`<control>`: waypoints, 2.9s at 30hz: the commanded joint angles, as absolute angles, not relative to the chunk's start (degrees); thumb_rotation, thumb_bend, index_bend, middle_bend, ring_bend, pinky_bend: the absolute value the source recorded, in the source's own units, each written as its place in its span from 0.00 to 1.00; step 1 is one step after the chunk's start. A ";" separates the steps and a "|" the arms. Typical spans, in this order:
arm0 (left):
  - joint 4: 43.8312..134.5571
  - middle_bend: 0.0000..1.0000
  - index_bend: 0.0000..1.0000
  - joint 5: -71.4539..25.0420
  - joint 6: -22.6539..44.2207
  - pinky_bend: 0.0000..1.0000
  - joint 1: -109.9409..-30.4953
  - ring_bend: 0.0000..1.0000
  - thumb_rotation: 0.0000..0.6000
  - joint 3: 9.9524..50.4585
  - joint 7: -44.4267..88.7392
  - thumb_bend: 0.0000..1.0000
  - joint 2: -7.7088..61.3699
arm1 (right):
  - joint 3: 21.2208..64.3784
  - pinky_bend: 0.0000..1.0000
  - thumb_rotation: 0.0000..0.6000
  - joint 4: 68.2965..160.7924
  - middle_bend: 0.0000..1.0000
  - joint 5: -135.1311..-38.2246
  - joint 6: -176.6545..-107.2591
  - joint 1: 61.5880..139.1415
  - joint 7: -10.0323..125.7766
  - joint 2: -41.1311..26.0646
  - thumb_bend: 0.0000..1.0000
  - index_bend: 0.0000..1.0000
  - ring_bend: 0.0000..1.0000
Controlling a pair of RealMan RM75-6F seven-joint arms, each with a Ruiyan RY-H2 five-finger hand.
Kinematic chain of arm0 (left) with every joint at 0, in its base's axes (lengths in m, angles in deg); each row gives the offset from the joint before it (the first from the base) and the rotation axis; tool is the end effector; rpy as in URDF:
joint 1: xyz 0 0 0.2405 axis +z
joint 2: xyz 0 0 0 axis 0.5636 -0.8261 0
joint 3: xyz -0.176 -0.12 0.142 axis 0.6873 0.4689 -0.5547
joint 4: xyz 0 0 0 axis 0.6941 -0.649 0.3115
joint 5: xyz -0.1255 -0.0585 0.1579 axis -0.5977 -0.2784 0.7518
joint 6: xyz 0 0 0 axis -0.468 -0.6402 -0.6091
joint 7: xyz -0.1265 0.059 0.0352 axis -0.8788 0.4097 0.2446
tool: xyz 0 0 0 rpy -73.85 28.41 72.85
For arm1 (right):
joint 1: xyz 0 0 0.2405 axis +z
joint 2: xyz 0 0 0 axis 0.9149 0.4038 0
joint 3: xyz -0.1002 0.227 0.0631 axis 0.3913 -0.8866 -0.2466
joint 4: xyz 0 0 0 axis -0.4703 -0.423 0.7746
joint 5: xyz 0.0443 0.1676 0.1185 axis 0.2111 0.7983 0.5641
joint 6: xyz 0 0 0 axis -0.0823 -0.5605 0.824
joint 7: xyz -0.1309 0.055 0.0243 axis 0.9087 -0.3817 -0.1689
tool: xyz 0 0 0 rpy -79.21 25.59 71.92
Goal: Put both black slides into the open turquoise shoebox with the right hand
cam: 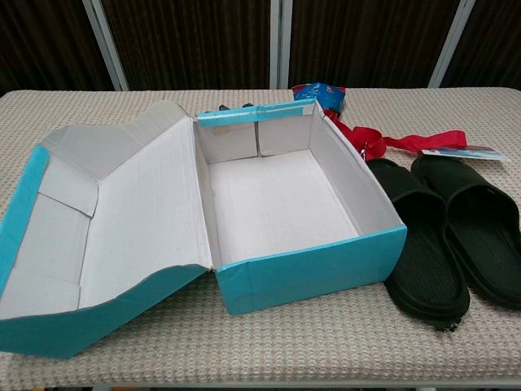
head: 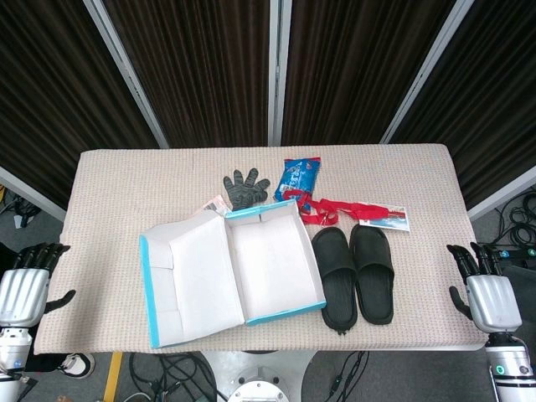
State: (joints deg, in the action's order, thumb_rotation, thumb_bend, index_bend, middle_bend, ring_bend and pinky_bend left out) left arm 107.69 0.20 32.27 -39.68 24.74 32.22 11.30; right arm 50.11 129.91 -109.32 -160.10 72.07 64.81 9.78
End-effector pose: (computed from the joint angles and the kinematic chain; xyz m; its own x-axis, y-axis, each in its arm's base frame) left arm -0.3111 0.1833 0.1440 0.5218 -0.0063 0.8531 0.8531 0.0084 -0.5217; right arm -0.3182 -0.1875 0.1471 0.4930 -0.0427 0.8690 -0.8700 -0.0174 0.4928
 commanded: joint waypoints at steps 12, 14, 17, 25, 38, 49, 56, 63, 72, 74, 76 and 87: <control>107.60 0.21 0.20 0.18 31.95 0.18 -39.82 0.15 1.00 24.81 31.52 0.14 11.16 | 49.89 0.00 1.00 130.11 0.13 -109.05 -160.12 72.06 64.28 9.96 0.29 0.10 0.00; 107.61 0.21 0.20 0.21 31.92 0.18 -39.79 0.15 1.00 24.74 31.53 0.14 11.14 | 49.86 0.00 1.00 130.17 0.13 -108.96 -159.98 72.12 64.31 9.98 0.29 0.09 0.00; 107.85 0.21 0.20 -0.02 31.57 0.18 -39.88 0.15 1.00 24.73 31.55 0.14 11.06 | 49.77 0.00 1.00 130.49 0.13 -109.09 -159.92 72.28 64.21 10.07 0.29 0.09 0.00; 108.57 0.21 0.20 0.35 30.41 0.18 -40.42 0.15 1.00 24.34 31.65 0.14 10.69 | 49.45 0.00 1.00 133.00 0.16 -111.58 -158.15 74.60 62.53 11.59 0.29 0.09 0.00; 107.74 0.21 0.20 -1.12 27.23 0.18 -42.14 0.15 1.00 24.86 30.50 0.14 10.81 | 45.57 0.00 1.00 140.30 0.17 -100.41 -129.22 90.73 57.76 16.78 0.29 0.09 0.00; 108.84 0.21 0.20 -2.26 24.06 0.19 -42.46 0.15 1.00 23.89 25.50 0.14 7.98 | 43.46 0.00 1.00 143.51 0.18 -83.87 -121.92 101.87 73.94 14.03 0.23 0.09 0.00; 107.94 0.21 0.20 -1.63 23.85 0.19 -42.64 0.15 1.00 23.78 22.13 0.14 7.28 | 46.94 0.00 1.00 145.75 0.16 -67.84 -121.98 109.93 89.08 12.52 0.09 0.08 0.00; 107.57 0.21 0.20 -1.76 22.33 0.19 -42.95 0.15 1.00 23.45 17.74 0.14 5.99 | 49.77 0.00 1.00 146.55 0.14 -53.07 -124.86 117.97 97.23 8.74 0.07 0.06 0.00; 106.33 0.21 0.20 -1.43 21.86 0.19 -42.96 0.15 1.00 23.05 14.75 0.14 5.22 | 52.57 0.00 1.00 145.22 0.09 -39.48 -127.64 127.14 104.57 3.76 0.07 0.01 0.00; 106.21 0.21 0.20 -1.38 21.85 0.19 -42.92 0.15 1.00 22.99 14.19 0.14 5.09 | 52.90 0.00 1.00 144.68 0.09 -38.01 -128.85 128.27 105.55 2.59 0.07 0.00 0.00; 106.39 0.21 0.20 -1.41 21.50 0.19 -42.97 0.15 1.00 22.92 12.78 0.14 4.77 | 53.25 0.00 1.00 143.84 0.08 -35.82 -129.53 129.57 106.64 1.48 0.07 0.00 0.00; 106.87 0.21 0.20 -1.88 20.16 0.19 -43.63 0.15 1.00 23.14 9.81 0.14 3.10 | 53.38 0.00 1.00 138.84 0.07 -28.20 -129.06 134.31 109.06 -3.09 0.07 0.00 0.00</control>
State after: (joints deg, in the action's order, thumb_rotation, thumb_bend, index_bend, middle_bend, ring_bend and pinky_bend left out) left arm 106.90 -1.85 20.19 -43.63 23.16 9.81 3.13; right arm 53.36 139.06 -28.49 -129.13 134.09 108.86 -2.80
